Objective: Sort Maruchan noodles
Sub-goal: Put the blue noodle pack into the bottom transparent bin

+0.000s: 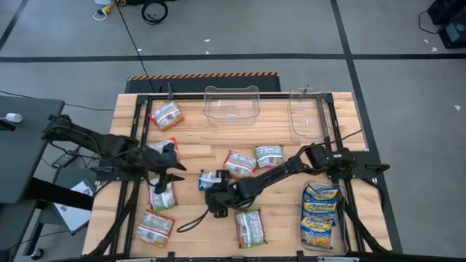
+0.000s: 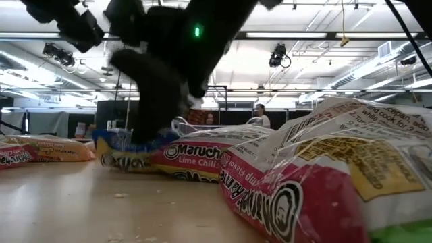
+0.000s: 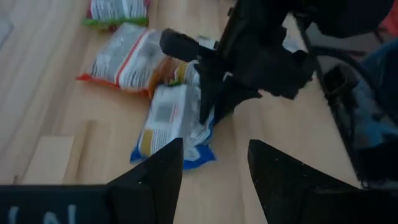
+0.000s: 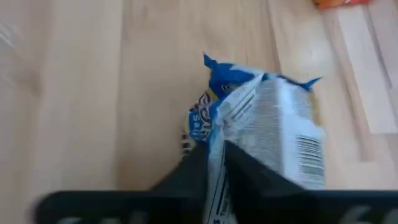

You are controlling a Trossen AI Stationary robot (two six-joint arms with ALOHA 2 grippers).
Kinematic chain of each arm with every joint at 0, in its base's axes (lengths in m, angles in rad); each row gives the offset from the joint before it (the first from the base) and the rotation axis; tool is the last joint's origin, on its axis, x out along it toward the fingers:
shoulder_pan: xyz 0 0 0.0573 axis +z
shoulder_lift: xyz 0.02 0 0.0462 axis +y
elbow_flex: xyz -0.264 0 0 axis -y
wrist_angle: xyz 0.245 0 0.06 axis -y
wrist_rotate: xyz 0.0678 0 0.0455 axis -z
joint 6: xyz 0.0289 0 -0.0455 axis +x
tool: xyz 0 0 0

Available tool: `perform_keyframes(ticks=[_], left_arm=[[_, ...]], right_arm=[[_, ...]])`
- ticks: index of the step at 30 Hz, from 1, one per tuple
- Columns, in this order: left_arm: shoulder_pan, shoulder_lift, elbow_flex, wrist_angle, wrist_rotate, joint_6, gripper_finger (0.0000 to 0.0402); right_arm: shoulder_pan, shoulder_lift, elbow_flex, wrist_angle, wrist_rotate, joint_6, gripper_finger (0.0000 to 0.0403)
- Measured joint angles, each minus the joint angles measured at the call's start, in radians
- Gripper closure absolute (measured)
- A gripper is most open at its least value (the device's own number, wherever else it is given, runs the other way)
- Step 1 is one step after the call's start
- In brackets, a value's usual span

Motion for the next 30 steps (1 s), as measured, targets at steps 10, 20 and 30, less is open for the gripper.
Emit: perform_keyframes(ticks=[10, 20, 30], left_arm=[[0.000, -0.049, 0.000, 0.251, -0.005, -0.110, 0.0217], [0.000, -0.048, 0.000, 0.431, -0.150, -0.235, 0.0217], [0.000, -0.048, 0.000, 0.451, -0.200, -0.288, 0.0217]], right_arm=[[0.021, -0.401, 0.002, -0.290, -0.367, 0.242, 0.0397], [0.305, -0.699, -0.014, -0.726, -0.479, 0.568, 0.0400], [0.684, -0.796, -0.338, -0.643, -0.386, 1.101, 0.0401]])
